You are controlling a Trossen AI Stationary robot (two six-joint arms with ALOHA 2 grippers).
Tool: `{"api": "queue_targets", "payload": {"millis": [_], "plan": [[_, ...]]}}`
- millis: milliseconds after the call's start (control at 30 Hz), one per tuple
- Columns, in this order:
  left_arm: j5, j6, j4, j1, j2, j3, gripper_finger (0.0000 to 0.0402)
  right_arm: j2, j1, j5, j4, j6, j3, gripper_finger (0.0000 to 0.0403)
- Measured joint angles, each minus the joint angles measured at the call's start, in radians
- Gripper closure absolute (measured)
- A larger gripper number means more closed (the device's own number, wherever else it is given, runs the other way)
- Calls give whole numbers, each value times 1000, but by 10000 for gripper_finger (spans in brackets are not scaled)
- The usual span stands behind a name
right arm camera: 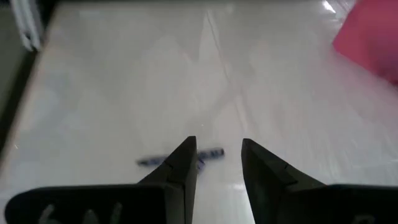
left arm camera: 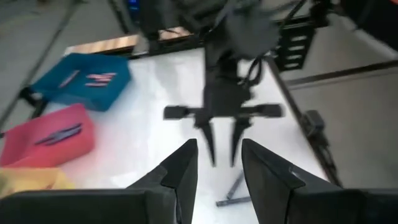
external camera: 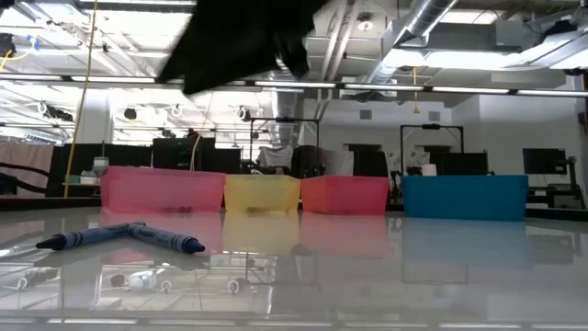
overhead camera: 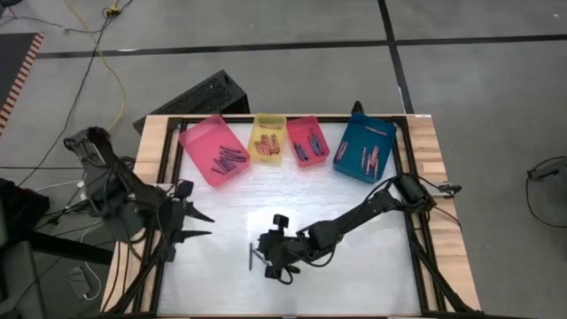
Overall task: Sort crayons
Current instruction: Put the blue crayon into the red bin
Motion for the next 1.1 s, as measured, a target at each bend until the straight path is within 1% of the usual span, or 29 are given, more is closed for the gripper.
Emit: {"api": "queue_targets", "payload": {"millis": [100, 233, 333, 400, 433, 533, 600, 700, 800, 900, 967, 1100], "plan": [[-98, -67, -39, -59, 39, 0, 288, -1, 23, 1, -34, 9, 55, 282], [-221, -156, -55, -110, 117, 0, 288, 0, 77, 1, -36, 17, 68, 282], [-250, -210, -39, -127, 189, 0, 288, 0, 119, 1, -40, 66, 68, 282], [-248, -199, 32, -131, 231, -1, 288, 0, 148, 12, -42, 100, 68, 282], [-231, -173, 91, -132, 246, -1, 288, 0, 162, 31, -43, 118, 68, 282], [-116, -58, 328, -130, 261, -1, 288, 5, 202, 94, -39, 198, 68, 286], [-57, -3, 476, -126, 255, -1, 288, 14, 221, 118, -20, 236, 70, 290], [-49, 46, 603, -124, 235, -1, 288, 55, 240, 141, 0, 263, 81, 297], [-61, 65, 636, -123, 209, 0, 288, 119, 246, 159, -22, 264, 117, 304], [-61, 41, 612, -123, 200, 1, 288, 193, 236, 174, -39, 266, 176, 309], [-62, -1, 569, -126, 200, 1, 288, 250, 220, 182, -44, 266, 232, 311], [-68, -146, 440, -134, 200, 0, 288, 349, 189, 183, -170, 325, 376, 312]]}}
